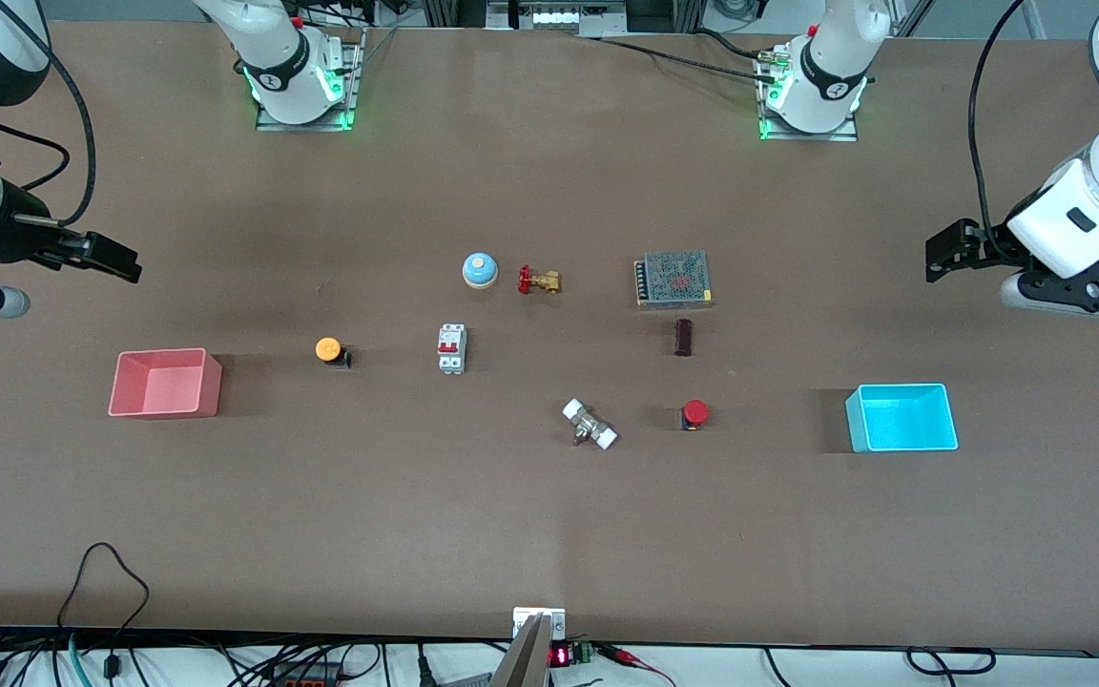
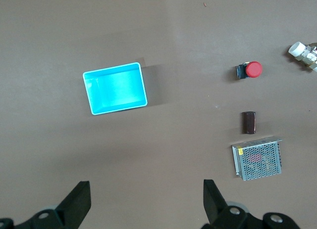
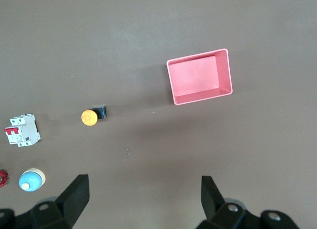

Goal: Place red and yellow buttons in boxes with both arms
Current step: 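Reach the right gripper to the yellow button while the left gripper reaches the red button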

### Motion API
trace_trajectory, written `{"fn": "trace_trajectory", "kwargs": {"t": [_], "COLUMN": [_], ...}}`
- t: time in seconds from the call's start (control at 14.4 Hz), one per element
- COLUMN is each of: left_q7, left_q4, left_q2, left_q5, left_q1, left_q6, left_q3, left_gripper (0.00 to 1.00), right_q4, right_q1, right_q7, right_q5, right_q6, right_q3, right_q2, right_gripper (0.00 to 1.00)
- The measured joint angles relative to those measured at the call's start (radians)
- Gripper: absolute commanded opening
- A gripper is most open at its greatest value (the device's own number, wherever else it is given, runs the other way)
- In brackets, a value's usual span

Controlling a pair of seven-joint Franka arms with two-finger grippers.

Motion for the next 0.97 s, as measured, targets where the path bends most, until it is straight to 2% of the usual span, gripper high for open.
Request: {"fn": "trace_trajectory", "kwargs": {"t": [0.62, 0.76, 0.97], "left_q7": [0.000, 0.001, 0.001], "left_q4": [0.000, -0.002, -0.004], "left_q2": [0.010, 0.041, 0.136], "left_q5": [0.000, 0.000, -0.017], "left_q1": [0.000, -0.001, -0.013], "left_q6": [-0.006, -0.015, -0.015], "left_q3": [0.000, -0.006, -0.017], "left_gripper": [1.00, 1.00, 1.00], "right_q4": [-0.042, -0.084, -0.178], "right_q1": [0.003, 0.007, 0.014], "right_q7": [0.000, 0.000, 0.003], "right_q5": [0.006, 0.007, 0.008], "right_q6": [-0.001, 0.014, 0.117], "right_q3": [0.002, 0.016, 0.056], "right_q2": [0.002, 0.005, 0.011], "right_gripper": [1.00, 1.00, 1.00]}}
